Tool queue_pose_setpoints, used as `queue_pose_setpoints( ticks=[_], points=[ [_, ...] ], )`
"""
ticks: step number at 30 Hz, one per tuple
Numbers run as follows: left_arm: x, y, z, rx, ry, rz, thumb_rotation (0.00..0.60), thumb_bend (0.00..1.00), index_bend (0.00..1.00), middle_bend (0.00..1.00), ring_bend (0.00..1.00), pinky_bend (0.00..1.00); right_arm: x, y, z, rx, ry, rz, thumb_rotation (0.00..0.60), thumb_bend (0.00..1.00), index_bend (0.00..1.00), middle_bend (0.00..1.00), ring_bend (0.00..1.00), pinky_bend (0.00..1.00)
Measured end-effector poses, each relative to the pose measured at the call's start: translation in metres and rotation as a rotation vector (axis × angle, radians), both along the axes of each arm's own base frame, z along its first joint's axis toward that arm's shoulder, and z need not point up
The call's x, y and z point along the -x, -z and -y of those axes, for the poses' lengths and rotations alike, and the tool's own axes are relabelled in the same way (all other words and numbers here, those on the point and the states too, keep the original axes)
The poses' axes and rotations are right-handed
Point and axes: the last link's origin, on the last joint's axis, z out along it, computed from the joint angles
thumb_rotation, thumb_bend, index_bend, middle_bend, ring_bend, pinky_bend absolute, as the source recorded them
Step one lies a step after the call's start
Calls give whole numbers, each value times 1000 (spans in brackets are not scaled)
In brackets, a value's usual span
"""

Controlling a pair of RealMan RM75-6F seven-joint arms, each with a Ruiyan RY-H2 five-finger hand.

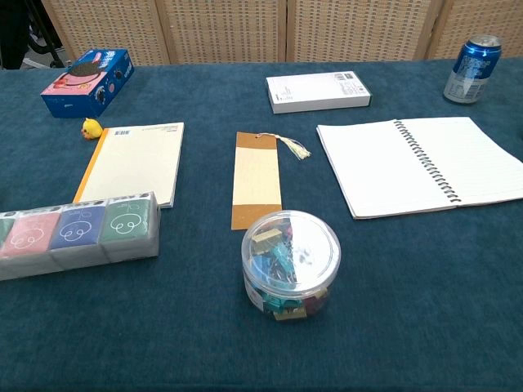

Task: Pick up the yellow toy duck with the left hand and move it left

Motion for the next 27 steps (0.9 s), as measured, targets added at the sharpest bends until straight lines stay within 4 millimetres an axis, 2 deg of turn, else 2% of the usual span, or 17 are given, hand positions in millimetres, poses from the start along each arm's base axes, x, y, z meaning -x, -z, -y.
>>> queue_pose_setpoints(
  ticks=[27],
  points=[
    [2,0,-3,2,-13,-4,600,0,0,0,0,0,1,-1,1,4,8,2,600,0,173,0,0,91]
  ],
)
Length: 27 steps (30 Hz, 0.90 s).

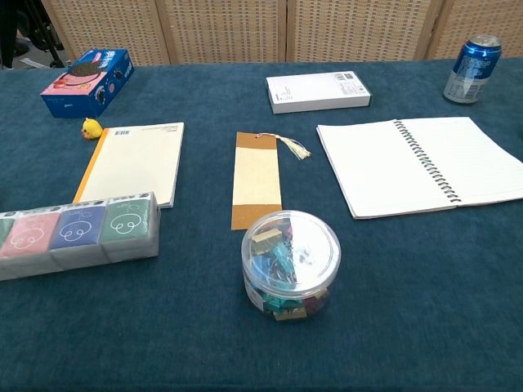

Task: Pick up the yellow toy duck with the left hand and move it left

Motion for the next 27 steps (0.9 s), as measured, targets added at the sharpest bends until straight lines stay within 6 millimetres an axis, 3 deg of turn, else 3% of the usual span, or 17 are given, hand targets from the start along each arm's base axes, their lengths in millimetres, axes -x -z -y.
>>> queue_pose_setpoints(
  ticks=[7,12,17,23,27],
  points=[
    [-2,-1,-3,-6,-4,22,600,0,0,0,0,0,-1,0,-1,2,-4,0,600,0,173,0,0,91],
    [-4,-7,-16,-30,-18,62,600,0,0,0,0,0,0,1,-1,-2,0,-4,600,0,173,0,0,91],
    [-6,-11,-40,-22,-56,71,600,0,16,0,0,0,-1,1,-1,-2,-3,-3,600,0,173,0,0,91],
    [-11,-14,-75,11,-119,94,600,33,112,0,0,0,-1,2,-1,-3,-4,-3,600,0,173,0,0,91],
    [-17,-13,-102,45,-160,113,600,77,227,0,0,0,-1,2,-1,-7,-6,-3,600,0,173,0,0,91]
  ],
)
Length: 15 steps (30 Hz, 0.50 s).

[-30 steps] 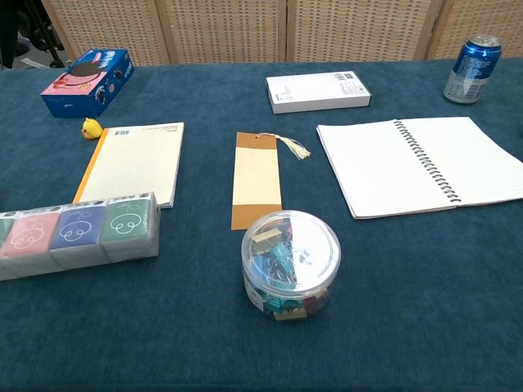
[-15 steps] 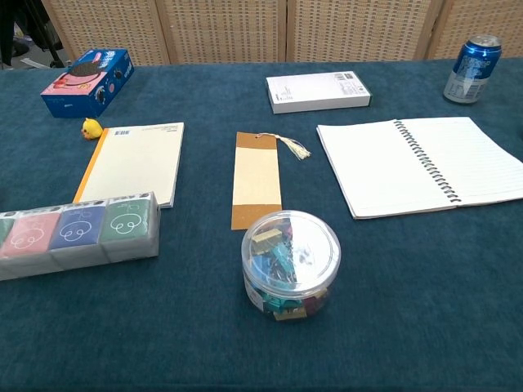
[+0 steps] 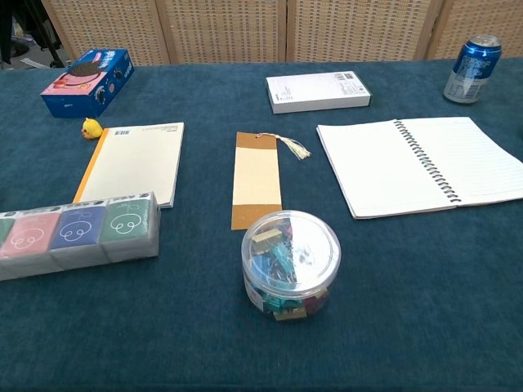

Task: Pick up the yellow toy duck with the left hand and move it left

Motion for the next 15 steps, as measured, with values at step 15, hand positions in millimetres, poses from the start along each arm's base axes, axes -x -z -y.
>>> queue_pose_setpoints(
  ticks=[15],
  points=[
    [-24,13,-76,64,-95,-27,600,212,325,0,0,0,0,-1,0,1,-2,9,600,0,173,0,0,91]
  ],
)
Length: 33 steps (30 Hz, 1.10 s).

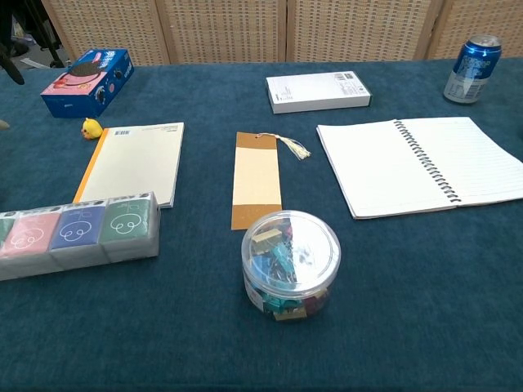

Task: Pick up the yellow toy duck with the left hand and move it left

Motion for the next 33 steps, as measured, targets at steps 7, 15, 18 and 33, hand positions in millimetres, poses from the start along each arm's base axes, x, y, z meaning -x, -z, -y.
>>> queue_pose_setpoints(
  ticks=[7,15,18,33],
  points=[
    [-3,14,-24,-12,-26,-54,600,254,361,0,0,0,1,-1,1,-2,1,6,600,0,173,0,0,91],
    [0,33,-40,-21,-44,-79,600,260,369,0,0,0,1,-1,2,-7,3,11,600,0,173,0,0,91],
    [4,42,-46,-24,-53,-86,600,259,369,0,0,0,2,0,2,-10,4,13,600,0,173,0,0,91],
    [-4,75,-65,-24,-16,-52,600,254,385,0,0,0,3,0,4,-13,9,21,600,0,173,0,0,91]
  ],
)
